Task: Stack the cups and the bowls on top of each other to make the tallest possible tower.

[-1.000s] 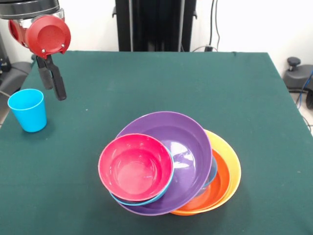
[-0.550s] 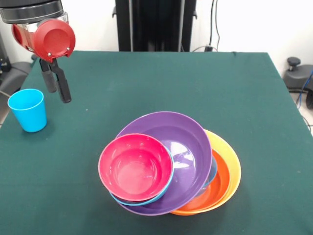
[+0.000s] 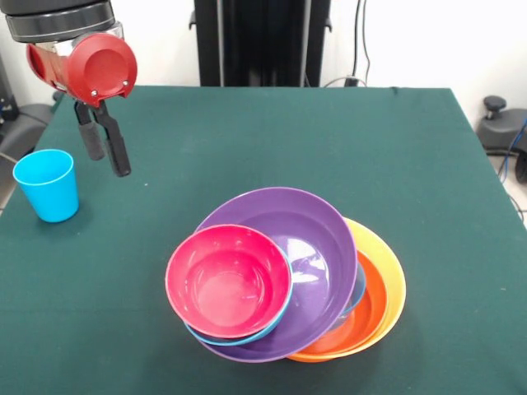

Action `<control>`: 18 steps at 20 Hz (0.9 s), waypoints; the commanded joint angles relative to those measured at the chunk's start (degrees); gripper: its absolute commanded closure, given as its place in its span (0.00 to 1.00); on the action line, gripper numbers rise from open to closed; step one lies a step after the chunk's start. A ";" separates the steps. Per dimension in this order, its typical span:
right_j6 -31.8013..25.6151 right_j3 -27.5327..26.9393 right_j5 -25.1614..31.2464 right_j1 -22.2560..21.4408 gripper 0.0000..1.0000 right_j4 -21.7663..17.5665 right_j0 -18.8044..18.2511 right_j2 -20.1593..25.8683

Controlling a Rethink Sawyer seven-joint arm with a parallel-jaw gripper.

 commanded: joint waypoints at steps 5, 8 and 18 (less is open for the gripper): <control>-12.43 0.90 7.92 0.51 0.00 -4.53 0.54 4.88; -12.96 -0.27 7.85 1.64 0.00 -5.06 0.31 5.10; -14.95 -3.18 10.25 2.60 0.00 -6.17 -1.21 5.94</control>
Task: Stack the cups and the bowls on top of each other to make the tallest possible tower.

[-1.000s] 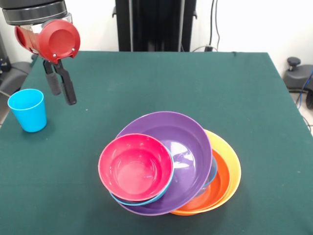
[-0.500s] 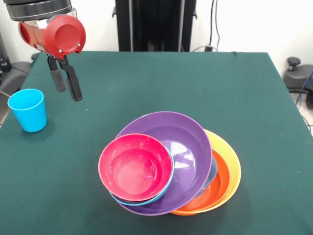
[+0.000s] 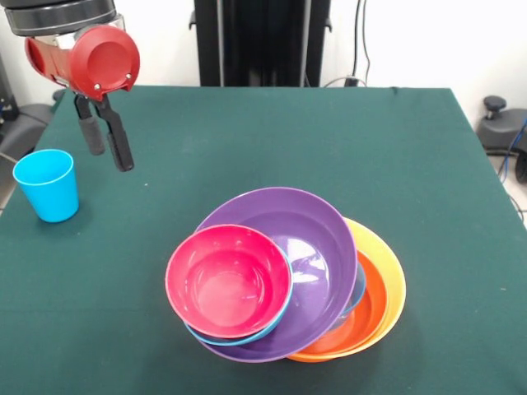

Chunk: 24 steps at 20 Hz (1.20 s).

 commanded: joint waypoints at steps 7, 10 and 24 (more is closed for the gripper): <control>-15.40 -5.76 11.51 3.49 0.00 -5.09 -1.61 5.32; -15.64 -6.29 11.93 4.04 0.00 -5.29 -2.00 5.86; -15.53 -3.66 5.97 6.49 0.00 -6.67 -3.46 7.06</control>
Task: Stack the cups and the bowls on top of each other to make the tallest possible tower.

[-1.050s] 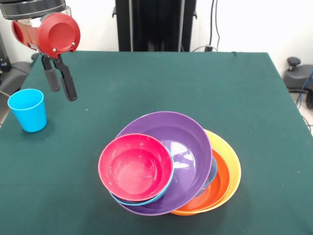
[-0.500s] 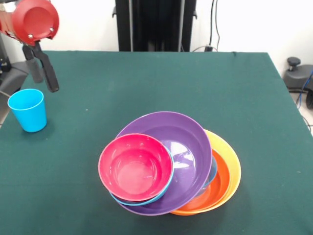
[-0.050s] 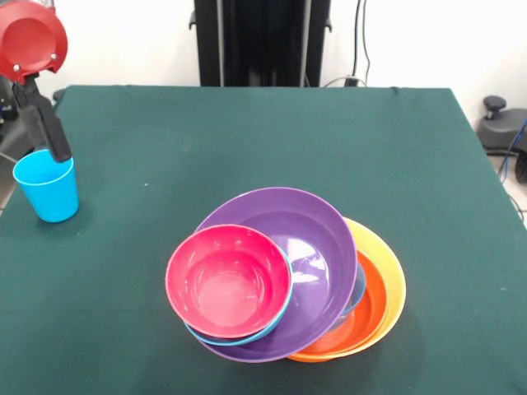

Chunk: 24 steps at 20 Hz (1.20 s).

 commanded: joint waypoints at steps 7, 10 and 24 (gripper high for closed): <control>-14.24 0.25 -1.32 6.73 0.00 -5.73 0.95 5.28; -13.68 0.30 -2.29 7.18 0.00 -5.78 1.02 5.47; -13.85 -0.38 -2.86 6.87 0.00 -7.72 1.11 5.82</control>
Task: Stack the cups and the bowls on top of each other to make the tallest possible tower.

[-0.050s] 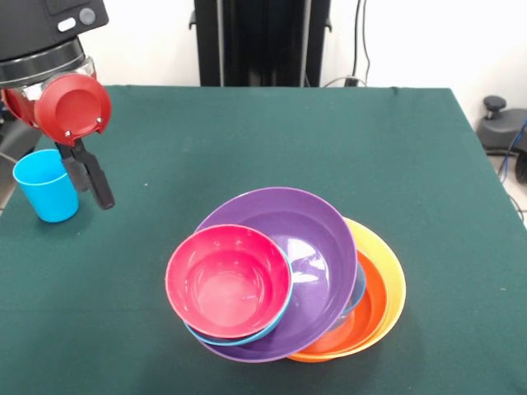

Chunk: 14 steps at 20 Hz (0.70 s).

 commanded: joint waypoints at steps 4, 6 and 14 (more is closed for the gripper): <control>-15.55 -0.52 3.98 -0.19 0.00 -6.40 0.54 2.88; -16.19 0.63 5.23 -1.28 0.00 -6.68 -0.55 2.64; -16.50 5.52 7.31 -6.95 0.00 -7.28 -2.44 1.64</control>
